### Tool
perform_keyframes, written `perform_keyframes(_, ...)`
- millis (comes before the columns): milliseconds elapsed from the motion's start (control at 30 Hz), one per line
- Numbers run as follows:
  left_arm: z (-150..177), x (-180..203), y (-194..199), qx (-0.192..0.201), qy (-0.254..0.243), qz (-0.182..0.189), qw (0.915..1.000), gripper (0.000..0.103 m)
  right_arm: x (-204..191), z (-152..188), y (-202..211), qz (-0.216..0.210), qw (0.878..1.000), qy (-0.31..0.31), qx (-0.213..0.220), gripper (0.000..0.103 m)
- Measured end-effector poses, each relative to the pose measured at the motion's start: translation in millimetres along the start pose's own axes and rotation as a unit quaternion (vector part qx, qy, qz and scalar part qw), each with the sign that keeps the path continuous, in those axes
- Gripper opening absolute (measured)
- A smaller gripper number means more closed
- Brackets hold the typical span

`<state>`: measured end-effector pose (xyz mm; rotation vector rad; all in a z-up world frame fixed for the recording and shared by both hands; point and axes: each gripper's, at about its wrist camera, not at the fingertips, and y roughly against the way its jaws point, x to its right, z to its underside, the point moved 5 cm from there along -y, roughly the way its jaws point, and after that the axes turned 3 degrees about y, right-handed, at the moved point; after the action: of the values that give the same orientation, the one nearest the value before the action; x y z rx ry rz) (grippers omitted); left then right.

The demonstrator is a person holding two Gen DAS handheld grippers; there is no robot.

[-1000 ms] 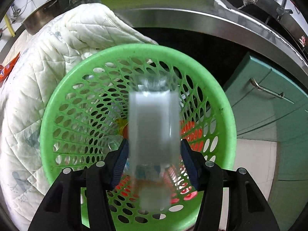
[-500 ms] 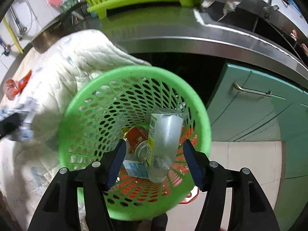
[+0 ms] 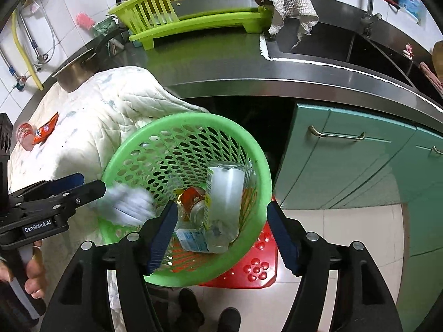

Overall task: Collect trash
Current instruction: 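Carry the paper and bottle into the green basket and open both tools, then grasp the orange Ovaltine snack bag with the right tool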

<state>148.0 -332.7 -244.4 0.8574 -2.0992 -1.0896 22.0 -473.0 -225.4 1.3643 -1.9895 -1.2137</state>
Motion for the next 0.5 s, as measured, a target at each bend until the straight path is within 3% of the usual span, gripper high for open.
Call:
perform_keyframes(233,-7,-9,25,0.023,0.007,-0.003,0.9997,0.071,-19,-14,10,-0.013,1.000,0.018,0.016,0.065)
perform_keyframes(500,-17,-43,65,0.058,0.032,-0.031,0.9973,0.071,-57,-35,15,-0.032,0.998,0.054,0.030,0.068)
